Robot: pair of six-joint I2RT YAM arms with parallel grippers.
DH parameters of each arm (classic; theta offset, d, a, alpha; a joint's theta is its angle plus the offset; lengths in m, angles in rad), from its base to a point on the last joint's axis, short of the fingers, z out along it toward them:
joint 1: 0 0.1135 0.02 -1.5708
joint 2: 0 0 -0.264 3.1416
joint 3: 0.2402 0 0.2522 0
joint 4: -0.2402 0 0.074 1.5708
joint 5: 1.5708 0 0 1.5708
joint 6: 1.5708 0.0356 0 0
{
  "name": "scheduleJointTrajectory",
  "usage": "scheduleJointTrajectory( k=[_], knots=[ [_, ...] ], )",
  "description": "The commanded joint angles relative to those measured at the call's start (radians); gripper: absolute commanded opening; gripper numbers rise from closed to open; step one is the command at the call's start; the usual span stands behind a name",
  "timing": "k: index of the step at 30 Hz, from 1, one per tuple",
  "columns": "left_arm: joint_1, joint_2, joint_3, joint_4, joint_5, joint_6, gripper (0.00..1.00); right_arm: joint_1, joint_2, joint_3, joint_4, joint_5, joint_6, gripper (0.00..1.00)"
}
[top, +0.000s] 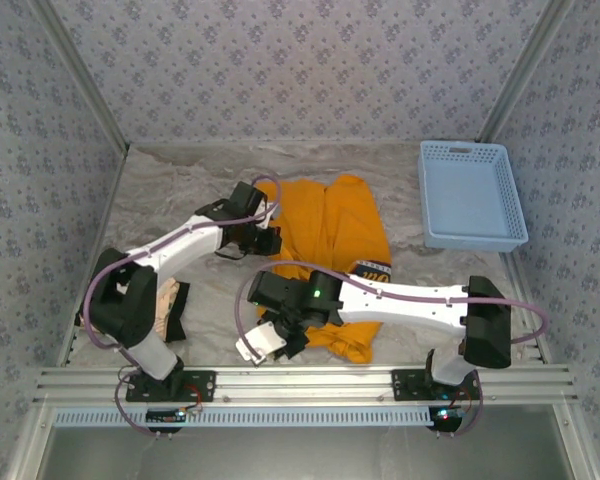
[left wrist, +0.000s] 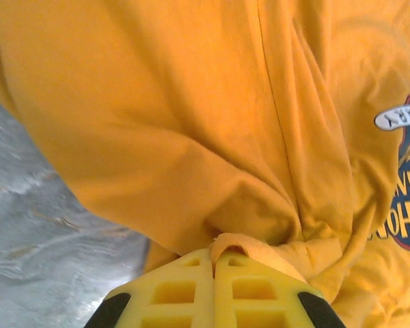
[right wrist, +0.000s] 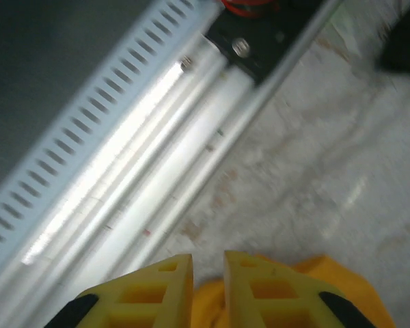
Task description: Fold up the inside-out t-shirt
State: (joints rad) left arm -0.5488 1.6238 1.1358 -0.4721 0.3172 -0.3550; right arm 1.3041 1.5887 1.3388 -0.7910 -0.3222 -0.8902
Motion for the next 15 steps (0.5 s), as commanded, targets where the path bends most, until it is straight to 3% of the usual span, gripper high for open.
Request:
scheduleJointTrajectory(
  k=[1,5,8,10,15],
  knots=[
    [-0.003,-0.055,-0.033,0.055,-0.015,0.037,0.00,-0.026,0.018,0.035,-0.129,-0.144,0.016,0.22],
    [0.004,-0.068,-0.038,0.043,0.000,0.031,0.00,-0.071,-0.053,-0.028,-0.057,-0.123,0.014,0.23],
    [0.004,-0.084,-0.054,0.045,0.012,0.009,0.00,-0.128,-0.174,-0.134,0.114,-0.017,0.007,0.35],
    [0.008,-0.093,-0.051,0.026,0.037,-0.014,0.00,-0.170,-0.225,-0.220,0.216,0.050,-0.020,0.37],
    [0.007,-0.144,-0.081,0.020,0.060,-0.041,0.00,-0.219,-0.219,-0.280,0.353,0.167,-0.059,0.38]
  ],
)
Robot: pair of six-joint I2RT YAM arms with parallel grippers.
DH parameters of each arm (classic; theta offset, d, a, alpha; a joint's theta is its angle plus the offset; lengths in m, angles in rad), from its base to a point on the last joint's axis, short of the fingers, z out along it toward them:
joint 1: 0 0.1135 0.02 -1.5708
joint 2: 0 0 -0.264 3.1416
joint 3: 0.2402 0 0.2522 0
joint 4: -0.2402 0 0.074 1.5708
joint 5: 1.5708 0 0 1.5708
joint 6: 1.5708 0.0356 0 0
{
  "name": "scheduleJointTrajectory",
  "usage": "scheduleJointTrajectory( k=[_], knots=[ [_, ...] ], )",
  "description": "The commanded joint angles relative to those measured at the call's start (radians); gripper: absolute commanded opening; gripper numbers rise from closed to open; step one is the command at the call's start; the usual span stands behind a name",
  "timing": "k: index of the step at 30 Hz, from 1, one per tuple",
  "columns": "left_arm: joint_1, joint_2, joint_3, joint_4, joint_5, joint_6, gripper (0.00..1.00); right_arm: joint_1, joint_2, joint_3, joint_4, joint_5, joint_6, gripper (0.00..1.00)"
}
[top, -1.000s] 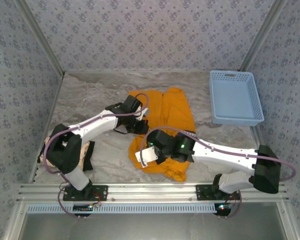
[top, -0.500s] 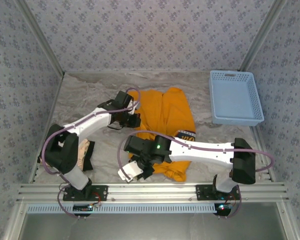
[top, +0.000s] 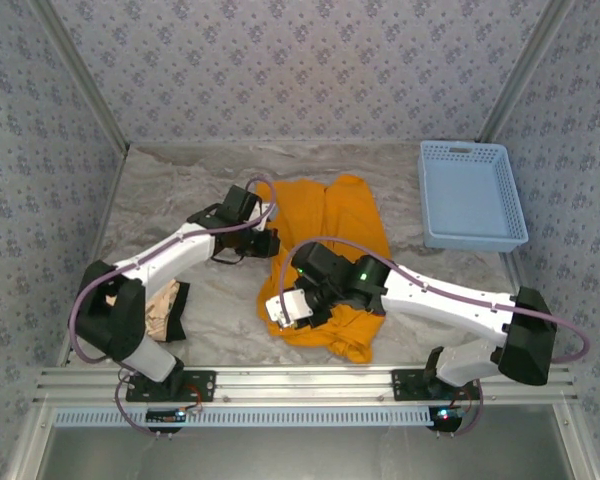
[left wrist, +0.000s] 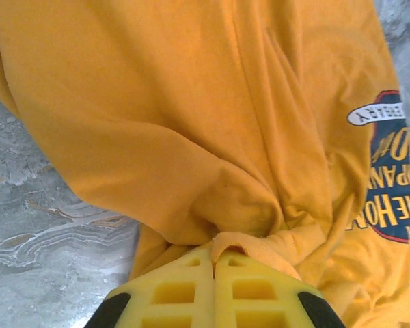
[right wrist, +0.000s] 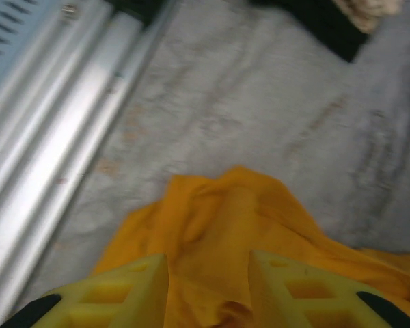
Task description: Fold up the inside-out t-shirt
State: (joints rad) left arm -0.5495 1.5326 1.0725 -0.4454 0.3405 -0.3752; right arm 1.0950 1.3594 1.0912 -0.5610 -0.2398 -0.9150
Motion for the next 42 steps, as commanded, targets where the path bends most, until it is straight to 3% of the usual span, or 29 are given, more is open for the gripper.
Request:
scheduleJointTrajectory(
  k=[1,7,10,12,15,17,18,20,22,24,27,30,32,36,40,42],
  knots=[
    [0.008,-0.066,-0.020,-0.020,0.037,-0.013,0.00,-0.029,0.004,-0.050,0.154,0.080,-0.022,0.38],
    [0.016,-0.228,-0.051,-0.073,-0.013,0.011,0.00,-0.151,-0.136,-0.209,0.365,-0.045,0.130,0.39],
    [0.023,-0.302,-0.057,-0.110,-0.044,0.031,0.00,-0.222,-0.201,-0.307,0.550,0.028,0.303,0.48],
    [0.028,-0.337,-0.066,-0.133,-0.064,0.039,0.00,-0.264,-0.226,-0.331,0.625,0.142,0.472,0.56],
    [0.035,-0.376,-0.108,-0.128,-0.080,0.041,0.00,-0.318,-0.219,-0.258,0.495,0.314,0.683,0.63],
    [0.044,-0.389,-0.134,-0.133,-0.089,0.038,0.00,-0.356,-0.190,-0.170,0.304,0.508,1.022,0.78],
    [0.047,-0.393,-0.141,-0.139,-0.097,0.035,0.00,-0.396,-0.176,-0.143,0.224,0.509,1.104,0.78],
    [0.051,-0.405,-0.167,-0.139,-0.108,0.029,0.00,-0.474,-0.171,-0.150,0.208,0.389,1.172,0.79],
    [0.056,-0.413,-0.200,-0.114,-0.116,0.023,0.00,-0.503,-0.179,-0.169,0.179,0.394,1.283,0.75],
    [0.065,-0.409,-0.222,-0.089,-0.121,0.021,0.01,-0.503,-0.177,-0.177,0.135,0.323,1.307,0.72],
    [0.072,-0.379,-0.239,-0.049,-0.135,0.020,0.10,-0.466,-0.166,-0.184,0.047,0.246,1.284,0.71],
    [0.082,-0.332,-0.229,-0.019,-0.187,0.022,0.42,-0.467,-0.166,-0.184,-0.091,0.276,1.325,0.72],
    [0.068,-0.295,-0.172,-0.023,-0.166,0.083,0.51,-0.488,-0.167,-0.181,-0.199,0.274,1.405,0.73],
    [-0.124,-0.291,-0.101,0.025,-0.210,0.328,0.55,-0.511,-0.237,-0.236,-0.320,0.203,1.509,0.72],
    [-0.255,-0.283,-0.103,0.096,-0.092,0.502,0.56,-0.505,-0.342,-0.322,-0.409,0.077,1.535,0.58],
    [-0.289,-0.274,-0.145,0.154,-0.014,0.577,0.56,-0.472,-0.381,-0.388,-0.398,0.024,1.570,0.55]
  ],
)
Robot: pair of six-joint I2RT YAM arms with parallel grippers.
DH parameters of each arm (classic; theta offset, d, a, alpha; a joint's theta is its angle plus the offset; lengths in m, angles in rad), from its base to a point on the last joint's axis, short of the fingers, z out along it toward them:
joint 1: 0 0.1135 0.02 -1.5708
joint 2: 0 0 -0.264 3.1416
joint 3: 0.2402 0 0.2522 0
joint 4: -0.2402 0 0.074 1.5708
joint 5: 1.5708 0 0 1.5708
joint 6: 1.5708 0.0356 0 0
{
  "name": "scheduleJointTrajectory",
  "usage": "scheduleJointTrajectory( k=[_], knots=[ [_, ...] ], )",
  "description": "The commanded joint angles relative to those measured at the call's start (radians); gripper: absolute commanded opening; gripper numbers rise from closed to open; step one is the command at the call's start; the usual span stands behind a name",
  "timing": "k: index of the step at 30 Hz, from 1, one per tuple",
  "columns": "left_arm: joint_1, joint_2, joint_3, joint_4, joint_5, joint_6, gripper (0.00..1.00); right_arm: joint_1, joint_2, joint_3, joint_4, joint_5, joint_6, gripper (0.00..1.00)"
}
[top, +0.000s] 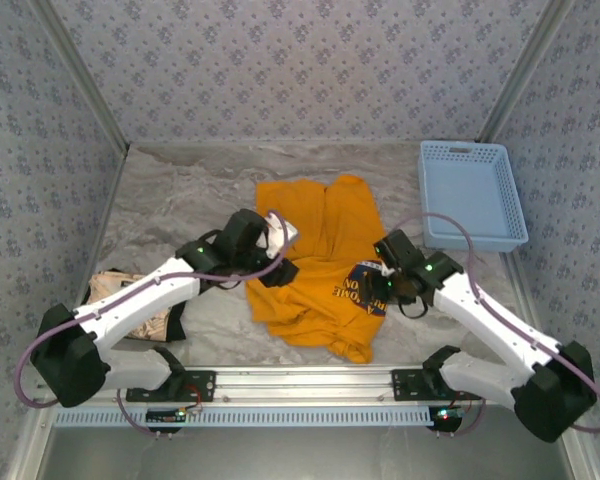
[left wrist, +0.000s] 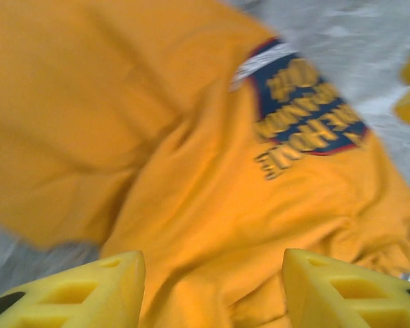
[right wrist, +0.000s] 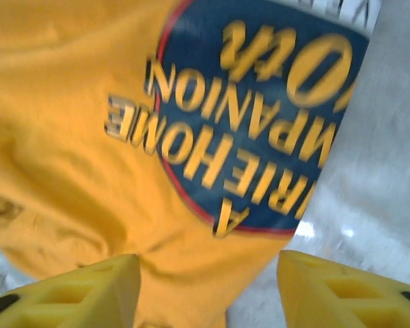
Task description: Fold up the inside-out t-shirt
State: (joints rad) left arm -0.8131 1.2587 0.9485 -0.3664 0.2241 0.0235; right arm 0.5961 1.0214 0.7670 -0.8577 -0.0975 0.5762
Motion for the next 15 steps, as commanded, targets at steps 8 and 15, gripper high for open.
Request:
scheduleJointTrajectory(
  k=[8,15],
  knots=[
    [-0.158,0.073,-0.107,0.142,0.248,0.447,0.55,0.265,-0.087,-0.241,0.088,-0.070,0.264,0.57],
    [-0.230,0.174,-0.050,-0.008,0.150,0.496,0.53,0.293,-0.061,-0.252,0.138,0.003,0.249,0.41]
  ],
)
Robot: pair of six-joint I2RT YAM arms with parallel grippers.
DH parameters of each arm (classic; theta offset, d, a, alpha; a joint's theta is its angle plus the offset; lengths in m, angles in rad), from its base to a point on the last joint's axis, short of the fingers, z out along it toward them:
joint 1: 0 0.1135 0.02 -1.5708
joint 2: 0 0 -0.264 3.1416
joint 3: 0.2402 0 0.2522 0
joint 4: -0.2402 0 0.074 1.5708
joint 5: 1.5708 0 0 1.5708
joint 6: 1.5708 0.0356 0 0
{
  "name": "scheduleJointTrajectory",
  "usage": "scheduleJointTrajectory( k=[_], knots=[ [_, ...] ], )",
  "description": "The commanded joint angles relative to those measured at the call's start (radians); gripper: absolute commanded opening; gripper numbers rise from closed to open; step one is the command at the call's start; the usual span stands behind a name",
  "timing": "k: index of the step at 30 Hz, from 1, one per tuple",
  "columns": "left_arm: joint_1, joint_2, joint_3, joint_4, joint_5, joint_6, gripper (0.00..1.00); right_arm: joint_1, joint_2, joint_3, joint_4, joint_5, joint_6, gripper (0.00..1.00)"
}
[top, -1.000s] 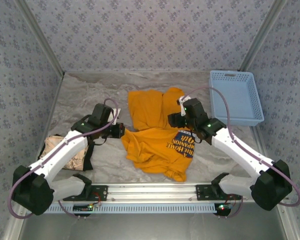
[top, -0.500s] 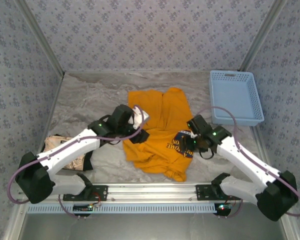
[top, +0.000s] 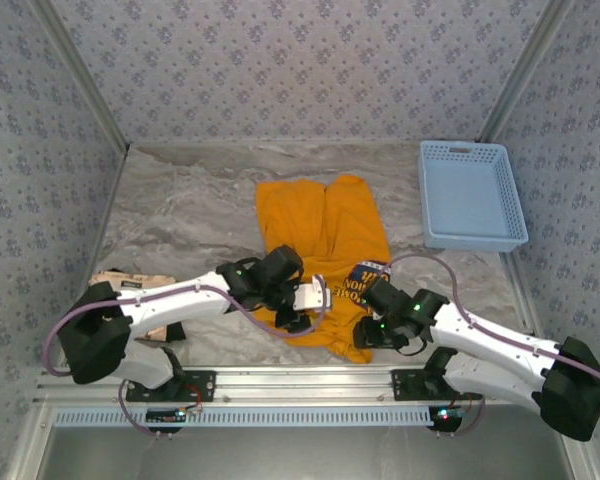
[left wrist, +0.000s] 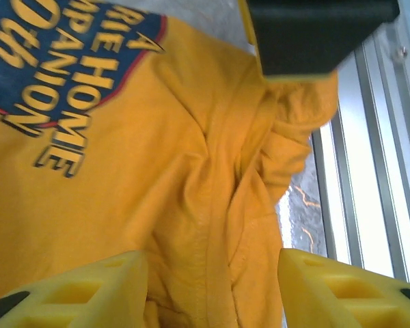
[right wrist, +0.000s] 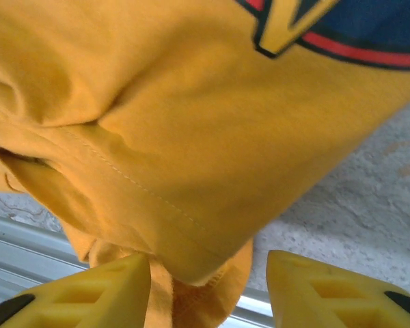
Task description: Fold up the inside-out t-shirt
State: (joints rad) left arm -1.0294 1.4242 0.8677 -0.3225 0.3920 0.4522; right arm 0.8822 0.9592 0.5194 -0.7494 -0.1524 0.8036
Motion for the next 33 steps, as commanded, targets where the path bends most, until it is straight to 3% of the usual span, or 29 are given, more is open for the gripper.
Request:
scheduleJointTrajectory(
  k=[1,9,13,14,16,17,23,27,30,33],
  knots=[
    [-0.016,0.013,0.023,-0.041,-0.028,0.070,0.52,0.005,0.003,-0.004,0.036,0.074,0.010,0.36],
    [-0.017,-0.019,-0.053,0.095,-0.098,0.073,0.50,0.002,0.028,0.018,0.044,0.110,-0.042,0.01],
    [0.024,-0.018,-0.056,0.119,-0.221,-0.019,0.49,-0.010,-0.001,0.059,0.021,0.119,-0.066,0.00],
    [0.046,-0.026,-0.048,0.112,-0.234,-0.084,0.50,-0.017,-0.010,0.069,0.010,0.119,-0.071,0.05],
    [0.091,-0.062,-0.040,0.094,-0.234,-0.227,0.51,-0.045,-0.012,0.096,-0.007,0.120,-0.092,0.35],
    [0.104,-0.091,-0.041,0.096,-0.266,-0.334,0.52,-0.074,-0.005,0.118,-0.004,0.124,-0.109,0.41],
    [0.193,-0.258,-0.093,0.029,-0.346,-0.849,0.64,-0.209,0.097,0.270,0.097,0.152,-0.251,0.52],
    [0.350,-0.357,-0.169,-0.113,-0.392,-1.166,0.65,-0.244,0.217,0.382,0.108,0.132,-0.326,0.53],
    [0.467,-0.400,-0.232,-0.113,-0.344,-1.259,0.64,-0.245,0.300,0.446,0.113,0.116,-0.372,0.53],
    [0.530,-0.401,-0.258,-0.077,-0.313,-1.288,0.65,-0.245,0.370,0.499,0.115,0.105,-0.387,0.53]
  ],
)
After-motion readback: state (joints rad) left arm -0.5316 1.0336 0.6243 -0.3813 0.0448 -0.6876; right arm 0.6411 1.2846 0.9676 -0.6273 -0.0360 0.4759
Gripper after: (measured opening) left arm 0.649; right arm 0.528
